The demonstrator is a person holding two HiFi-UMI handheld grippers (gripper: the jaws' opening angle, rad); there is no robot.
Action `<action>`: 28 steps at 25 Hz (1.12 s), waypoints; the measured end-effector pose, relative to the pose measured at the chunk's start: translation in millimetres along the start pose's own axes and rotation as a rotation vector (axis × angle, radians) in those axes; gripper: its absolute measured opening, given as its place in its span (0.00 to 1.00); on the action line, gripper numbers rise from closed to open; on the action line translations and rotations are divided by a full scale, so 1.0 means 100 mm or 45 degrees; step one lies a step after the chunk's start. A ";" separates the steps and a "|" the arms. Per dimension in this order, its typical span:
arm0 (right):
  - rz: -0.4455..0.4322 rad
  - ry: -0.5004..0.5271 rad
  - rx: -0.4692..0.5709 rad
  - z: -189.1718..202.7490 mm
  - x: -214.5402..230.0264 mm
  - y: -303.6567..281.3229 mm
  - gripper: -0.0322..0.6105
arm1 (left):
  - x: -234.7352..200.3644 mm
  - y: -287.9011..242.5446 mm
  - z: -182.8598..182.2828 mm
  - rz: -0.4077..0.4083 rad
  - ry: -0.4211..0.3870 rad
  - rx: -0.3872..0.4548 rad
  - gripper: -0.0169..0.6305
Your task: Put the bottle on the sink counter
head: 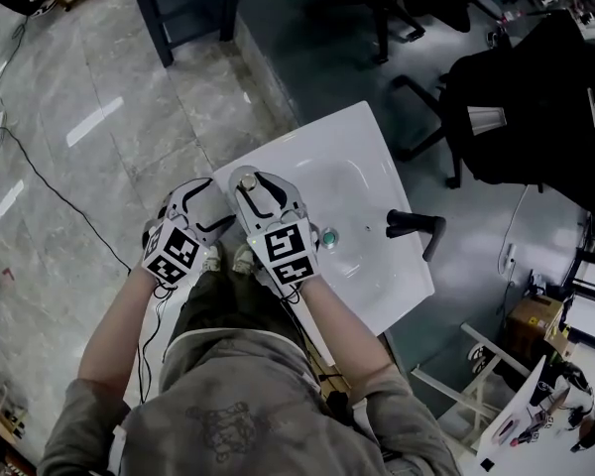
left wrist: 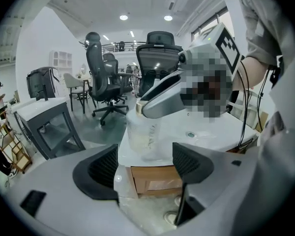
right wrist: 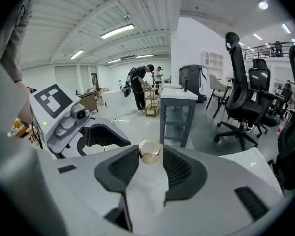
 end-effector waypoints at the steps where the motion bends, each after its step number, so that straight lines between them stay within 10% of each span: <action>1: 0.001 -0.011 0.000 0.00 0.00 0.01 0.27 | 0.00 0.03 0.00 -0.005 0.000 -0.001 0.53; 15: 0.059 -0.093 0.140 -0.34 -0.06 0.52 0.31 | -0.27 0.65 -0.33 -0.222 0.199 0.055 0.52; 18: 0.094 -0.098 0.178 -0.45 -0.09 0.71 0.26 | -0.27 0.82 -0.47 -0.304 0.159 0.069 0.22; 28: 0.176 -0.093 0.346 -0.88 -0.15 1.32 0.17 | -0.19 1.33 -1.10 -0.410 0.153 0.275 0.10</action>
Point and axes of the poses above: the fingertips, and each gripper's own axes: y backward along the fingers, x to its right, z out of its underside, the point moved 9 cm from there along y, backward along the fingers, and after that the axes turned 9 degrees about -z, right-handed, at the moved point
